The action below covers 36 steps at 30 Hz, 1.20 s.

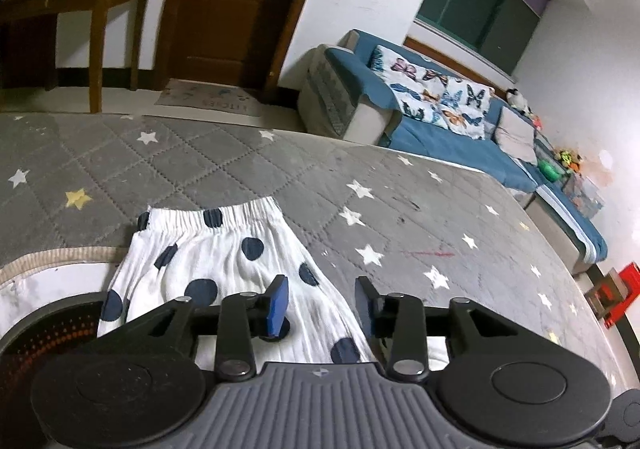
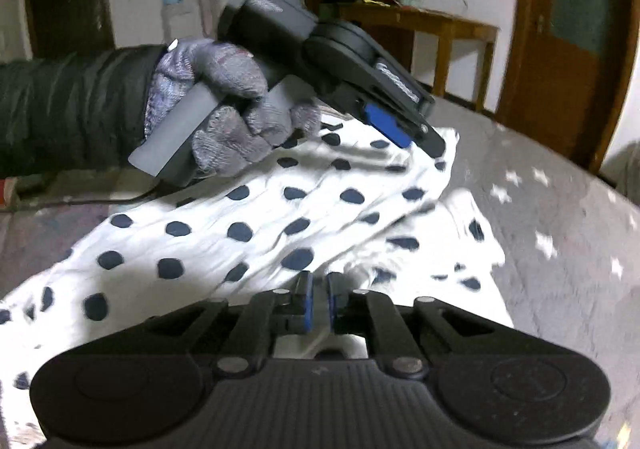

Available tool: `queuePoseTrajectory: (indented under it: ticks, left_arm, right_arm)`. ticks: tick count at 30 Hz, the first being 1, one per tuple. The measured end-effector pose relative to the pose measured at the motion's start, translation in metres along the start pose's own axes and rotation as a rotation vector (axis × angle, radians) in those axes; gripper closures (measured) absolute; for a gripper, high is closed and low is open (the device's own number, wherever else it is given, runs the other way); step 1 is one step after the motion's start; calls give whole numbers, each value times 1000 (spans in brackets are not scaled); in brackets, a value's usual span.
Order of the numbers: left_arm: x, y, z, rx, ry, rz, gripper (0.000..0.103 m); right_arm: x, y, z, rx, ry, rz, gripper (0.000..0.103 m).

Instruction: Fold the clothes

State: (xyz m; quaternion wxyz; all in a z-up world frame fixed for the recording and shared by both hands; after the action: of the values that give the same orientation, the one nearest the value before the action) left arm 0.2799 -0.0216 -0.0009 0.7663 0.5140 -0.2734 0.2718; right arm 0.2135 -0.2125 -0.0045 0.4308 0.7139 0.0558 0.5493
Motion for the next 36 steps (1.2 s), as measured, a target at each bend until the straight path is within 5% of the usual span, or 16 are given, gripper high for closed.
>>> queuePoseTrajectory:
  ticks: [10, 14, 17, 28, 33, 36]
  left_arm:
    - [-32, 18, 4, -16, -2, -31, 62]
    - [-53, 34, 13, -27, -30, -58, 60]
    - [-70, 49, 23, -34, -66, -75, 60]
    - [-124, 105, 65, -54, -138, -55, 56]
    - [-146, 125, 75, -53, -153, -43, 56]
    - [-154, 133, 79, -62, -158, -38, 53]
  right_arm:
    - [-3, 46, 78, 27, -492, 134, 91]
    - [-7, 58, 84, 107, -567, 169, 73]
    - [-4, 64, 91, 52, -580, 188, 73]
    - [-16, 0, 126, -54, -817, 50, 66]
    - [-14, -10, 122, -69, -811, 36, 71]
    - [-5, -9, 119, -90, -756, 14, 95]
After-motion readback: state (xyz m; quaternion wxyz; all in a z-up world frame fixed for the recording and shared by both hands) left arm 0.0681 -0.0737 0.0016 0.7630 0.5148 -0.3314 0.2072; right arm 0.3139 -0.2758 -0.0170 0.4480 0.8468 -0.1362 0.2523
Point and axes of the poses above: each gripper's, at about its wrist camera, not at the fingertips, and y roughly against the way its jaws point, z to its right, x to its top, the point moved 4 cm from there along -y, roughly the way its jaws point, and after that the axes turned 1 degree about y, right-handed, at the moved point
